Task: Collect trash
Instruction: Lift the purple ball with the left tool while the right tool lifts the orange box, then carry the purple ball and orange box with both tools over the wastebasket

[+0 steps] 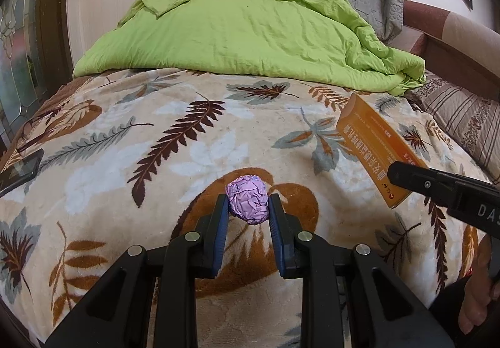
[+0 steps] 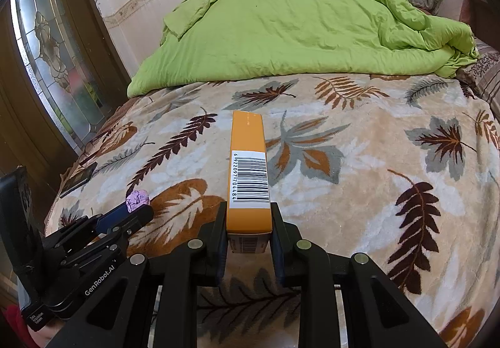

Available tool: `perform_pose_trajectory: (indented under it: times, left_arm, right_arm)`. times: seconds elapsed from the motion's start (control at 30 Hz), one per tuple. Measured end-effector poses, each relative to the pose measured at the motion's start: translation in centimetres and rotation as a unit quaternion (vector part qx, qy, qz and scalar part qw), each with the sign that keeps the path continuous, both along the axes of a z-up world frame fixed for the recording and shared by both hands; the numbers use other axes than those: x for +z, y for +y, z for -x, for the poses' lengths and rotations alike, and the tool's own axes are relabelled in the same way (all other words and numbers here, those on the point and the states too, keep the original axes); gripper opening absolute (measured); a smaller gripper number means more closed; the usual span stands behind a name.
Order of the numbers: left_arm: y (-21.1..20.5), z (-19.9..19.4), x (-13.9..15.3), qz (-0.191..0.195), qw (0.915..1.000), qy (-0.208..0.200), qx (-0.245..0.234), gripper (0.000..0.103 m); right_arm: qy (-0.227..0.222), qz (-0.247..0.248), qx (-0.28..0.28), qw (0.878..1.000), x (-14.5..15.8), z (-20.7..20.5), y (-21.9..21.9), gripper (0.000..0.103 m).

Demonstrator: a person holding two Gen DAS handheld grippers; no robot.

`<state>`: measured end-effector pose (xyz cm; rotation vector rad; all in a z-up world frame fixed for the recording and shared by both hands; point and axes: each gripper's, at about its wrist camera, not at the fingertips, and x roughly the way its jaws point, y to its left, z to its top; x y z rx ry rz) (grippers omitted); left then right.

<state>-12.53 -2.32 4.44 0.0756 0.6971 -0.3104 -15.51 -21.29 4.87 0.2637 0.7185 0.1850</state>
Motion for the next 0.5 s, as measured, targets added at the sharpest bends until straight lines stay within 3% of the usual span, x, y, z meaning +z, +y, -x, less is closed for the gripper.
perform_pose_trajectory:
  times: [0.23,0.33,0.5]
  left_arm:
    - [-1.0,1.4,0.8,0.012,0.9994,-0.003,-0.033,0.024]
    - [-1.9,2.6,1.7,0.029,0.9975,-0.006,-0.065,0.024]
    - [-3.6,4.5,3.3,0.067,0.9897,0.009,-0.126,0.024]
  right_arm:
    - [-0.01,-0.04,-0.018,0.999,0.9,2.5,-1.2,0.025]
    - [-0.014,-0.072,-0.027,0.997,1.4,5.1,-2.4,0.025]
    - [-0.03,-0.078,-0.052,0.995,2.8,9.8,-4.6,0.025]
